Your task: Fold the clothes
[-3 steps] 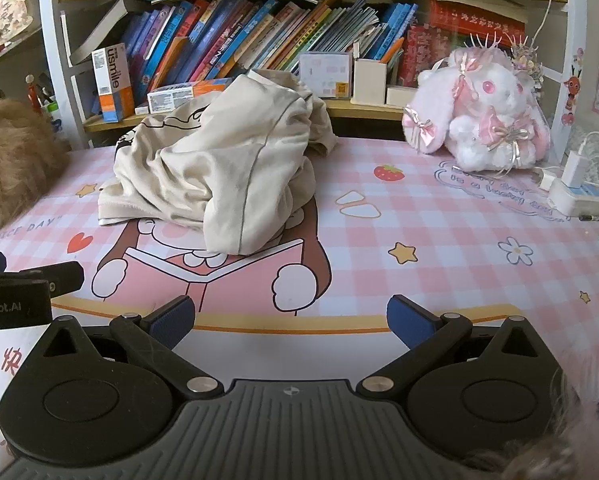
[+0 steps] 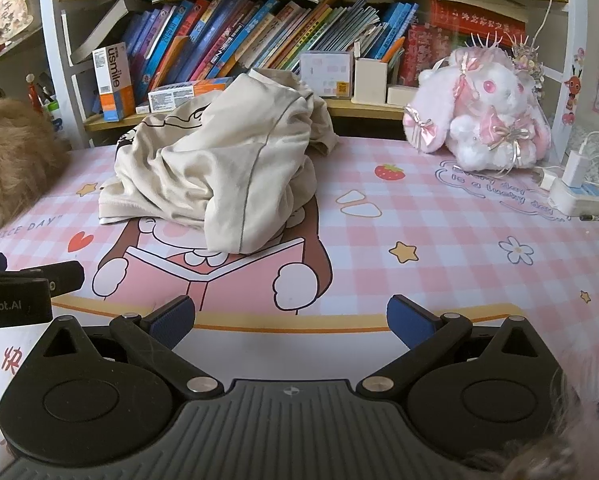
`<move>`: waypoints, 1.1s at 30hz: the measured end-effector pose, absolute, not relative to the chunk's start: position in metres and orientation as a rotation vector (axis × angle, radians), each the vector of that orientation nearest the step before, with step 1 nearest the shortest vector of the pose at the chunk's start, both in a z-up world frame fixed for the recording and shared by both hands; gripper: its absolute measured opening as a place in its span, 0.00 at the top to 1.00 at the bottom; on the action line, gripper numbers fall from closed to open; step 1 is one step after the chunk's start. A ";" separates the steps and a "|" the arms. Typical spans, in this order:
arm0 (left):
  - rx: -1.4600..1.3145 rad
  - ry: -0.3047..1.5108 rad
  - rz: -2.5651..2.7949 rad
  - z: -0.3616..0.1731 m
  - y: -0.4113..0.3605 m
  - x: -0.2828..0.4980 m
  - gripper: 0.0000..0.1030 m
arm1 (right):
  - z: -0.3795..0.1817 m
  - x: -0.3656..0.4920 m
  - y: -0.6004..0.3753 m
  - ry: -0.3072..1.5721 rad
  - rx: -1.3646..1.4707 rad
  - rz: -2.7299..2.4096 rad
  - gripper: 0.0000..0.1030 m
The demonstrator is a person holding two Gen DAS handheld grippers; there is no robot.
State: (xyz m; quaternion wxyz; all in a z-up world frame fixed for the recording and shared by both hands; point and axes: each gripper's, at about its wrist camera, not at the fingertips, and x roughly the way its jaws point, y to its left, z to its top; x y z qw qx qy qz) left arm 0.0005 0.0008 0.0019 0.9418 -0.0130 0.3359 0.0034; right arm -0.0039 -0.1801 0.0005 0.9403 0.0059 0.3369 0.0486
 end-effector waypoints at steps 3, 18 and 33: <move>-0.024 0.680 0.006 0.002 0.003 -0.001 0.00 | 0.000 -0.004 -0.180 0.688 0.013 0.099 0.00; -0.022 0.689 0.009 -0.006 0.006 -0.001 0.00 | -0.002 -0.004 -0.180 0.702 0.020 0.095 0.00; -0.027 0.704 0.020 -0.004 0.003 0.000 0.00 | -0.003 -0.004 -0.180 0.710 0.021 0.096 0.00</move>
